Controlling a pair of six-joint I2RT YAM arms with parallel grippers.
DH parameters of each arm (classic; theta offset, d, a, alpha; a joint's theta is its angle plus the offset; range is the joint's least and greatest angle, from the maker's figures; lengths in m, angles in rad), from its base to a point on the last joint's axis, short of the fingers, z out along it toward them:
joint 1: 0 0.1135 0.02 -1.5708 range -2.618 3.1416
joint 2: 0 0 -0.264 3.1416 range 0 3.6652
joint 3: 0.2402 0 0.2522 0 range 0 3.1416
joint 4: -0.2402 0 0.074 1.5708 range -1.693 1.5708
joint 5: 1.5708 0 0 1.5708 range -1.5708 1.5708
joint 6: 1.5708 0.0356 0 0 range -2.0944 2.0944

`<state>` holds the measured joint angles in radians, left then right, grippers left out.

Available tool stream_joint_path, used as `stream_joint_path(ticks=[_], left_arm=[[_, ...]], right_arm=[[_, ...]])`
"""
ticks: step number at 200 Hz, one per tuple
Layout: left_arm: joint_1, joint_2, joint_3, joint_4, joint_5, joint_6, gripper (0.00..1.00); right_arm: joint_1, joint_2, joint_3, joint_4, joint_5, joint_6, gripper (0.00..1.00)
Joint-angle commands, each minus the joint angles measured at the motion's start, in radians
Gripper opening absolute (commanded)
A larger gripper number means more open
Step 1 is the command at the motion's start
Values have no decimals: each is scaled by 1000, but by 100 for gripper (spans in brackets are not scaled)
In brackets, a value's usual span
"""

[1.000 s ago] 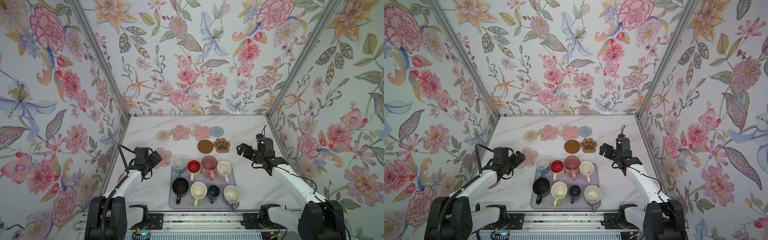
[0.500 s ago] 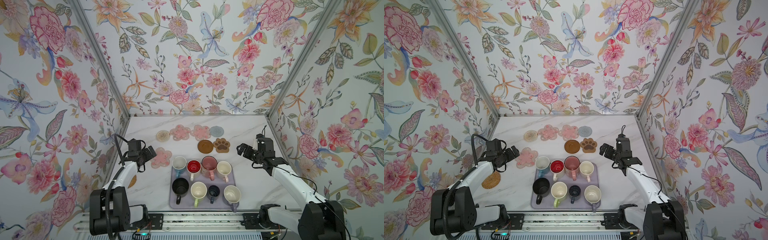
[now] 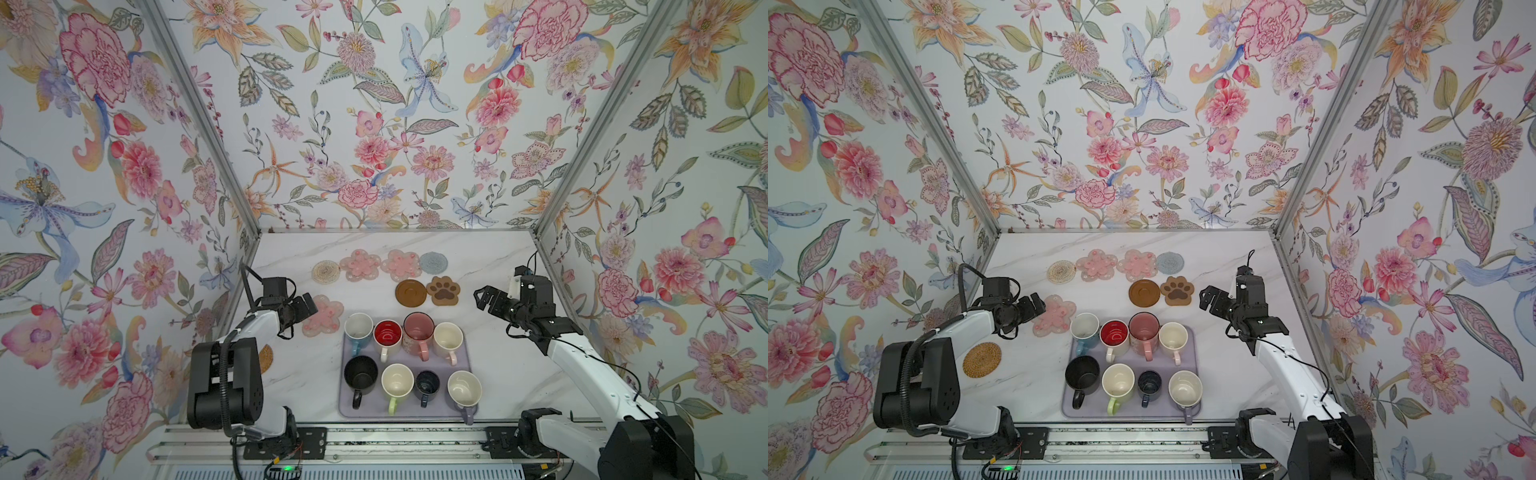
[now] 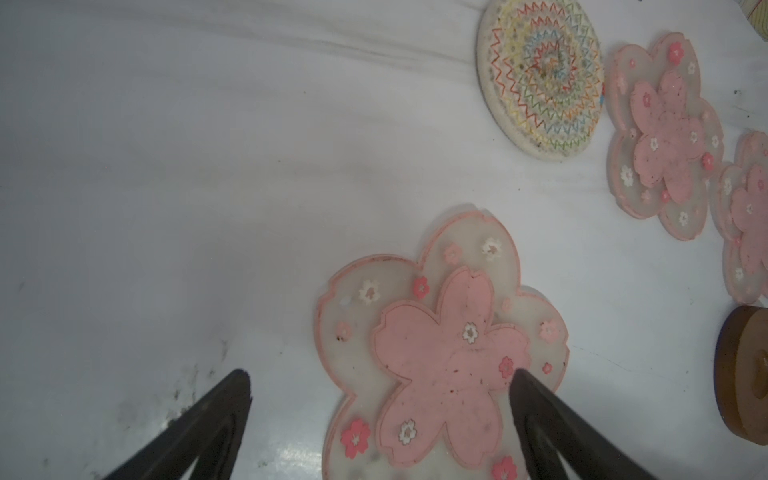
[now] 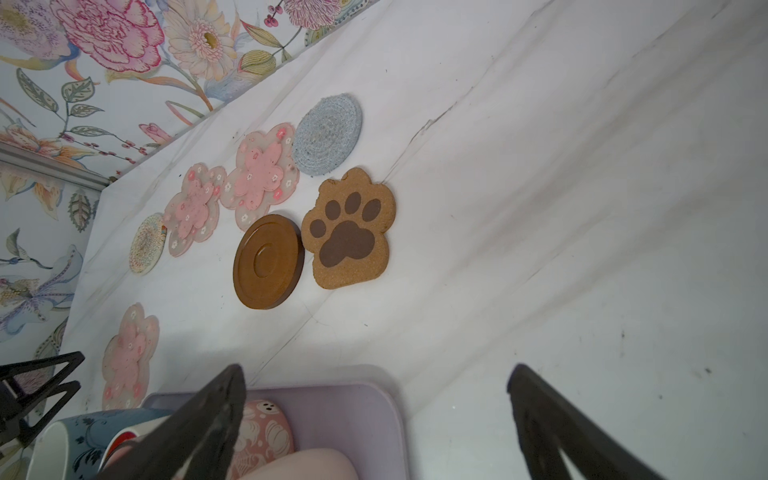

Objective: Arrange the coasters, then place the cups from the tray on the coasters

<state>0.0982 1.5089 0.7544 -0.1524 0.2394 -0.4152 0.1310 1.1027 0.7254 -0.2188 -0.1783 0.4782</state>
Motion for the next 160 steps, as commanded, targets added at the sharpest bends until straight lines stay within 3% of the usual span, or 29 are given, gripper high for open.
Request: stream_joint_path(ticks=[1, 160], left_arm=[[8, 29, 28, 42, 50, -6, 99], [-40, 146, 23, 160, 177, -114, 99]], right_arm=[[-6, -19, 7, 12, -58, -25, 99], [-4, 0, 23, 17, -59, -21, 99]])
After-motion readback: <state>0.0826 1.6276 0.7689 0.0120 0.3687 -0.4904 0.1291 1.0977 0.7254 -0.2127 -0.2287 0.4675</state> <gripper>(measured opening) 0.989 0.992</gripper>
